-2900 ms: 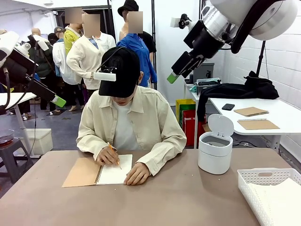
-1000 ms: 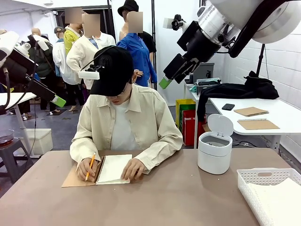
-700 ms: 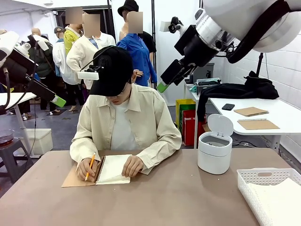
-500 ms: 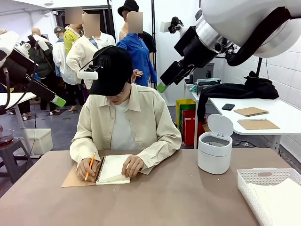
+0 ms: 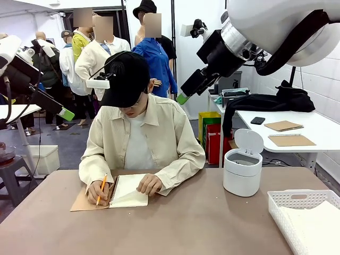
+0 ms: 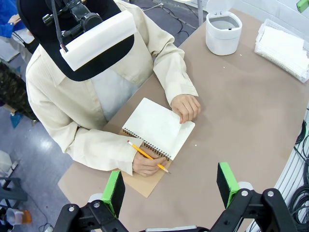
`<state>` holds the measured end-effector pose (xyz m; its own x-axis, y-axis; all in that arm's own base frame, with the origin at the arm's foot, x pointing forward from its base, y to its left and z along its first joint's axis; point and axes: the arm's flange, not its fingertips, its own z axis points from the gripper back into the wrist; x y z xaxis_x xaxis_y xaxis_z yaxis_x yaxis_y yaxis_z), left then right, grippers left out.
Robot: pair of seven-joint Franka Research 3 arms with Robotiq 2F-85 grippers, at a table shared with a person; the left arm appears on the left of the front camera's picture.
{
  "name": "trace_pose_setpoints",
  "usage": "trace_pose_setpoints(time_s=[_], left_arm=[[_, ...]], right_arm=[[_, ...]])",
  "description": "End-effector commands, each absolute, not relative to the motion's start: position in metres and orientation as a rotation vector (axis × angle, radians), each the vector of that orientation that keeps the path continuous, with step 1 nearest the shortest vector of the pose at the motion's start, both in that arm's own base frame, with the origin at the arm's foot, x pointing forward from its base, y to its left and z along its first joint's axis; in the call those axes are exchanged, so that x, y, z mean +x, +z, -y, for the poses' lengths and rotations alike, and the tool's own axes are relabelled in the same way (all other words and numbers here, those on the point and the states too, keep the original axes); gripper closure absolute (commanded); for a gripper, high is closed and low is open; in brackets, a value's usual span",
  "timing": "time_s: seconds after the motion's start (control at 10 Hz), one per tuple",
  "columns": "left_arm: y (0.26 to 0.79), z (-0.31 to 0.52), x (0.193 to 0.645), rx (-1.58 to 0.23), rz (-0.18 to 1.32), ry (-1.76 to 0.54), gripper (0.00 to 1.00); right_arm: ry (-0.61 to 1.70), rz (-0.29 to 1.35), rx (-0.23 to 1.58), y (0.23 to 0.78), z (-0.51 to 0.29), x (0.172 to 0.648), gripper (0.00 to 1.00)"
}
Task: Sort the paper based on its condition.
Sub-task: If a person hands you a paper, place it in the Organizing basket , and if it's crumpled, put it in the Trash can.
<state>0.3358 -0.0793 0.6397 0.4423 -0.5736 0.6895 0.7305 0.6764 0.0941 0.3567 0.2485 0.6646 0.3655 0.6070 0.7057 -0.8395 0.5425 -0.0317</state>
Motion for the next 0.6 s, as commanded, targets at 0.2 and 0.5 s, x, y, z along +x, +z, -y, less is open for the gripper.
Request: trace_pose_setpoints(time_s=[0.2, 0.5], left_arm=[[0.6402, 0.0795, 0.3356, -0.237, 0.761, -0.815, 0.00], [0.6402, 0.0795, 0.3356, -0.237, 0.761, -0.815, 0.00]], right_arm=[[0.956, 0.719, 0.363, 0.6655, -0.2483, 0.3568, 0.00], [0.956, 0.719, 0.363, 0.6655, -0.2483, 0.3568, 0.00]])
